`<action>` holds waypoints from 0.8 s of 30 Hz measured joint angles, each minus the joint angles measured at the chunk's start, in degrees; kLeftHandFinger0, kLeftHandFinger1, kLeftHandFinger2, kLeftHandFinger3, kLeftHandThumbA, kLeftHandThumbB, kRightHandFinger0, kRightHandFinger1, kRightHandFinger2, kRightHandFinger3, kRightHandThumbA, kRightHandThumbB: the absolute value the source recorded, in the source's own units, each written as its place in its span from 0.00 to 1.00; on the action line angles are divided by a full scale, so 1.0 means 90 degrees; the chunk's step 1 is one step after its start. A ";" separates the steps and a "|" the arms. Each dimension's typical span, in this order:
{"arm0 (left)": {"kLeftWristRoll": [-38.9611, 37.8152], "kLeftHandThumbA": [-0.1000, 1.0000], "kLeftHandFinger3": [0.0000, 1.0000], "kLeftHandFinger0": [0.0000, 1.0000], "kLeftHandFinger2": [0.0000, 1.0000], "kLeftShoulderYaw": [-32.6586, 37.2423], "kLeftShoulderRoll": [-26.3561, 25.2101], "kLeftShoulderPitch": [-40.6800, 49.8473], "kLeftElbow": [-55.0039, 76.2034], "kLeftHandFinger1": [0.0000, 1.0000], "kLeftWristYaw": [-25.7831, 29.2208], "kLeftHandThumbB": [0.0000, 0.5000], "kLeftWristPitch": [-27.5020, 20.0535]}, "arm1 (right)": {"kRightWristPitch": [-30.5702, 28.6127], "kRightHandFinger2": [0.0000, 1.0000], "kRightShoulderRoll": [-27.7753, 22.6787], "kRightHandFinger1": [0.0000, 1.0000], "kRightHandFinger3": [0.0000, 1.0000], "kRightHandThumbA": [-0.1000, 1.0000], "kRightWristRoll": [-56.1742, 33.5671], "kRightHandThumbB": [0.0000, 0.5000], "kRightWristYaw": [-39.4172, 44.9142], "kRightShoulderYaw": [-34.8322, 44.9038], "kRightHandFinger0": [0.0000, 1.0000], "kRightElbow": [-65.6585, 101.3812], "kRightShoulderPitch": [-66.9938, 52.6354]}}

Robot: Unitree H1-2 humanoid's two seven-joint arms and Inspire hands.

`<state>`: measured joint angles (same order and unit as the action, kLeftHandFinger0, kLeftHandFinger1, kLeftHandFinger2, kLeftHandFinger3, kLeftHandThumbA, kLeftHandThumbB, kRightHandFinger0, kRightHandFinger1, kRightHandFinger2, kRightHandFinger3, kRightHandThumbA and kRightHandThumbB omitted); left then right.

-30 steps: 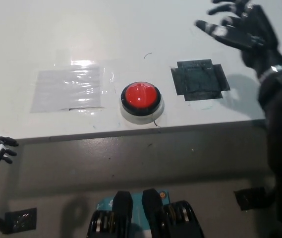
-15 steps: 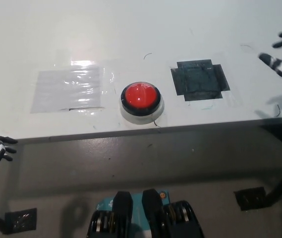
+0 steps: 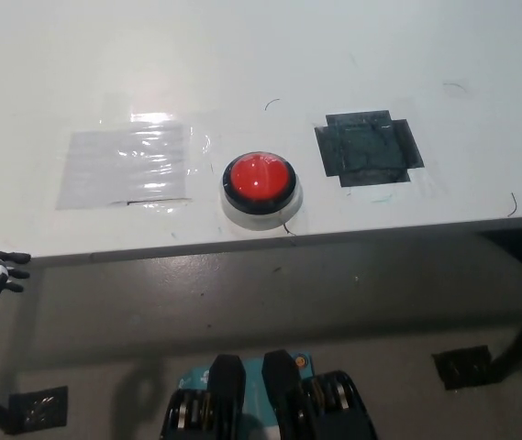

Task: The robot uses its right hand to make a fist and press the red button kept in the middle of the desk

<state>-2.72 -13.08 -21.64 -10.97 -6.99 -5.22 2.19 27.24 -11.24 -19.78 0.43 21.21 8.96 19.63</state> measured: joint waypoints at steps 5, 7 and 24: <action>-0.0011 0.61 0.61 0.49 0.59 -0.0006 0.0005 0.0001 -0.0037 0.52 0.0001 0.03 -0.0033 | -0.0004 0.39 0.0064 0.17 0.52 0.97 -0.0006 0.00 -0.0024 0.0015 0.00 0.0000 -0.0146; -0.0005 0.61 0.63 0.49 0.59 -0.0003 0.0009 0.0007 -0.0035 0.51 0.0001 0.02 -0.0033 | -0.0015 0.40 0.0063 0.18 0.53 0.97 0.0004 0.00 -0.0038 0.0015 0.00 0.0000 -0.0148; -0.0061 0.55 0.62 0.48 0.58 -0.0029 0.0072 0.0011 -0.0078 0.51 0.0001 0.00 -0.0092 | -0.0030 0.42 0.0037 0.19 0.53 0.96 0.0073 0.01 -0.0175 0.0004 0.00 0.0000 -0.0174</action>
<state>-3.26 -13.34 -20.98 -10.88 -7.69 -5.21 1.36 26.97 -10.91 -19.13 -1.14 21.24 8.96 18.06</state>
